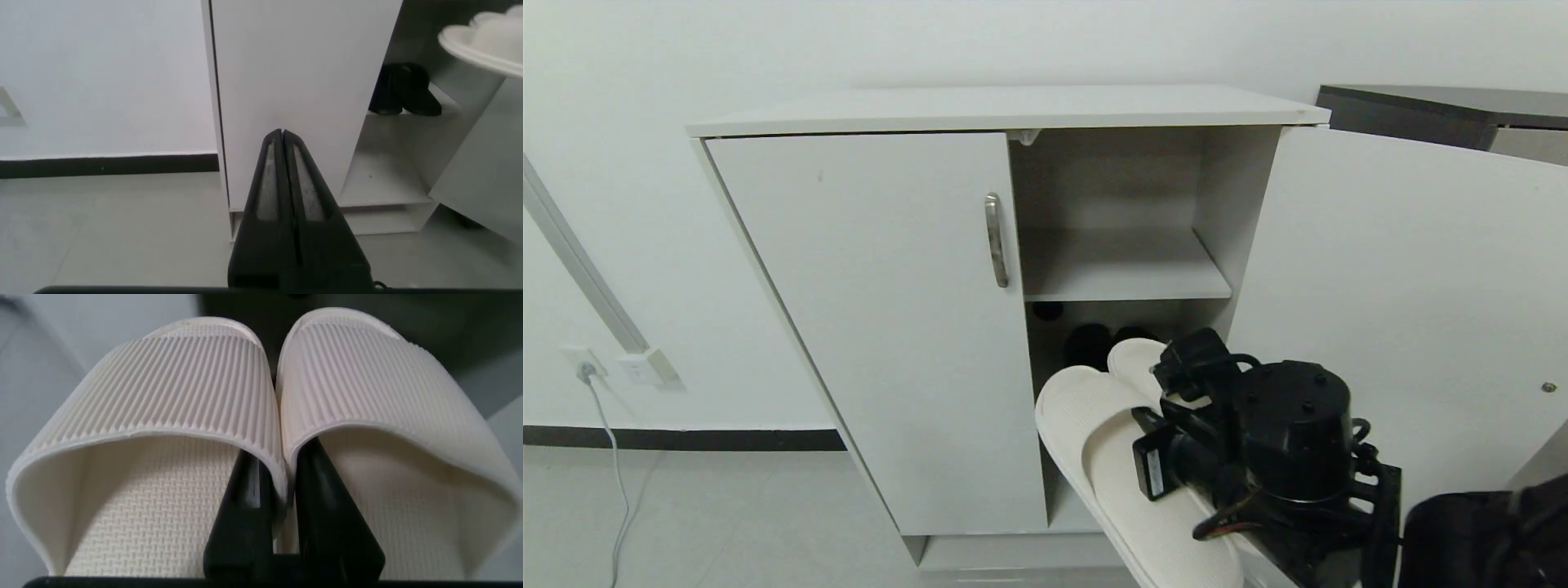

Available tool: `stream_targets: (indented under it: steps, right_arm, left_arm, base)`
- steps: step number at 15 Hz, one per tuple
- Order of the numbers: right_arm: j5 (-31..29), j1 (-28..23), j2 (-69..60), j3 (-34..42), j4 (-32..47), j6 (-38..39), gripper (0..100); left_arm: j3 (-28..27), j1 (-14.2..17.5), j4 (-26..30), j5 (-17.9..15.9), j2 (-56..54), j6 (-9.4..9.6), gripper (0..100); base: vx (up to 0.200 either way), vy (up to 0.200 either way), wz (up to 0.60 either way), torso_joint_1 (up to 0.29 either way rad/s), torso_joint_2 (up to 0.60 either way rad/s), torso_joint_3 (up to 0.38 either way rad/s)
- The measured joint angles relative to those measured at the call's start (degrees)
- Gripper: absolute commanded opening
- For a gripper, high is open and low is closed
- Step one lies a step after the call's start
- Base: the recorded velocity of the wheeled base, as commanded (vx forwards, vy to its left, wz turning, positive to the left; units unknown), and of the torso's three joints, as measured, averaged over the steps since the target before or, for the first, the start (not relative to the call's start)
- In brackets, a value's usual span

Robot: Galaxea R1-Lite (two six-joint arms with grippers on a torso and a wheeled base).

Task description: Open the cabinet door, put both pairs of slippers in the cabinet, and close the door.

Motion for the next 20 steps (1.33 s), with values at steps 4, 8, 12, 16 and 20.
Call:
stream_targets:
  steps: [4, 8, 12, 16, 20]
  right_arm:
    - [-10.6, 1.2, 4.9, -13.7, 10.9, 1.2, 0]
    - [-16.0, 2.6, 3.9, -26.2, 29.7, 6.1, 0]
    - [-20.5, 2.4, 4.4, -37.5, 37.1, 9.2, 0]
    - [-20.9, 1.7, 5.7, -39.4, 37.3, 9.1, 0]
    - [-21.0, 1.6, 6.1, -38.1, 37.0, 9.4, 0]
  left_arm:
    - [0.0, 0.0, 0.0, 0.0, 0.0, 0.02, 0]
    - [0.0, 0.0, 0.0, 0.0, 0.0, 0.05, 0]
    - [0.0, 0.0, 0.0, 0.0, 0.0, 0.02, 0]
    - [0.0, 0.0, 0.0, 0.0, 0.0, 0.05, 0]
    - [0.0, 0.0, 0.0, 0.0, 0.0, 0.05, 0]
  base:
    - [0.000, 0.000, 0.00, 0.000, 0.00, 0.000]
    - [0.000, 0.000, 0.00, 0.000, 0.00, 0.000]
    - [0.000, 0.000, 0.00, 0.000, 0.00, 0.000]
    - [0.000, 0.000, 0.00, 0.000, 0.00, 0.000]
    - [0.000, 0.000, 0.00, 0.000, 0.00, 0.000]
